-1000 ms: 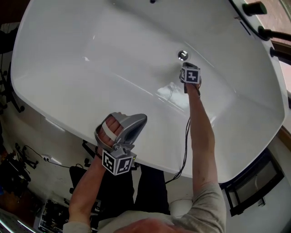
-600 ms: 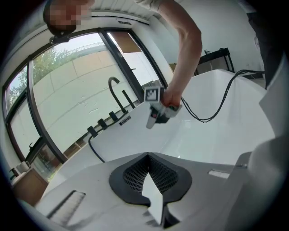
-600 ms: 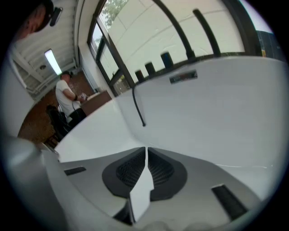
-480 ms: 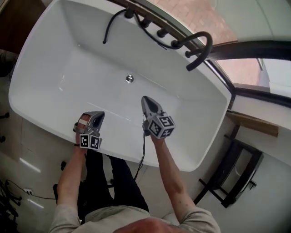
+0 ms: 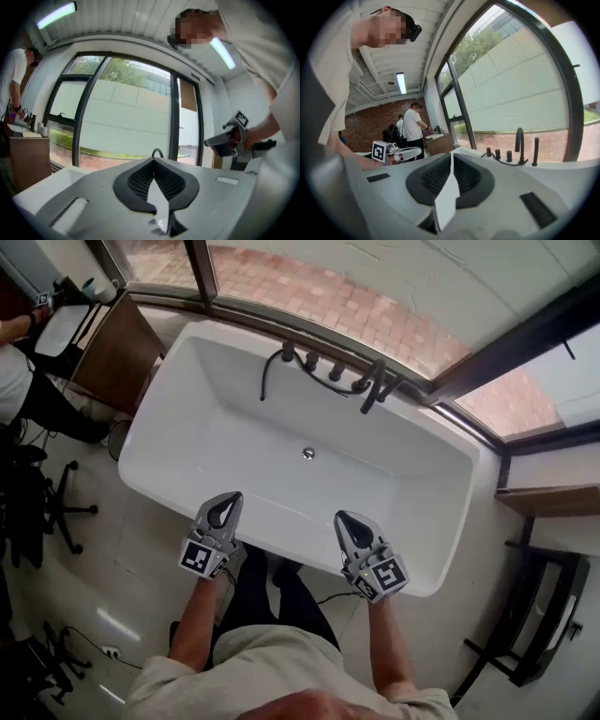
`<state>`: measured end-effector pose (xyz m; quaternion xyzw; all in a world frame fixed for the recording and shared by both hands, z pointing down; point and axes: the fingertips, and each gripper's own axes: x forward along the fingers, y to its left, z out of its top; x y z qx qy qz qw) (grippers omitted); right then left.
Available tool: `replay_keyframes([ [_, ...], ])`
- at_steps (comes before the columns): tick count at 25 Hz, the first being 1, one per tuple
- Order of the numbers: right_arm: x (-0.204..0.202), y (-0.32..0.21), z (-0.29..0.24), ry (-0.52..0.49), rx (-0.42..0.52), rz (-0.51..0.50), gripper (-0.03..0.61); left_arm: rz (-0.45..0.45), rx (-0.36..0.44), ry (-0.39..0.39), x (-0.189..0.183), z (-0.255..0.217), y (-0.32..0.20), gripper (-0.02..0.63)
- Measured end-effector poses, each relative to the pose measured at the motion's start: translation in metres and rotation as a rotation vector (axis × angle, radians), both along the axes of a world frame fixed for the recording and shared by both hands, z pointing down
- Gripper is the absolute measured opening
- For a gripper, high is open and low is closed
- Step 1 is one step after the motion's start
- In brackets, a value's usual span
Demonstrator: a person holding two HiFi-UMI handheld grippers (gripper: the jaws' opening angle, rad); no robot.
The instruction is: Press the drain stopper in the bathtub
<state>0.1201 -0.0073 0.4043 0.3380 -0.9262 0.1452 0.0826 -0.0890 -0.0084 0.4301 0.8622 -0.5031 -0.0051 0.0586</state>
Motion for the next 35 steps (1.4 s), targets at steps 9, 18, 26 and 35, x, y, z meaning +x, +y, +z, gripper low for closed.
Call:
replay_keyframes([
  [9,0.031,0.073,-0.166,-0.125,0.268,0.054,0.015,0.202,0.189,0.122,0.049,-0.205,0.065,0.002],
  [18,0.060,0.122,-0.261,-0.204,0.431,0.101,0.015,0.395,0.356,0.102,0.091,-0.309,0.110,0.002],
  [26,0.042,0.127,-0.288,-0.175,0.463,0.149,0.015,0.475,0.411,0.096,0.081,-0.333,0.116,0.002],
  [35,-0.006,0.125,-0.302,-0.094,0.463,0.171,0.015,0.528,0.407,0.144,0.037,-0.337,0.103,0.002],
])
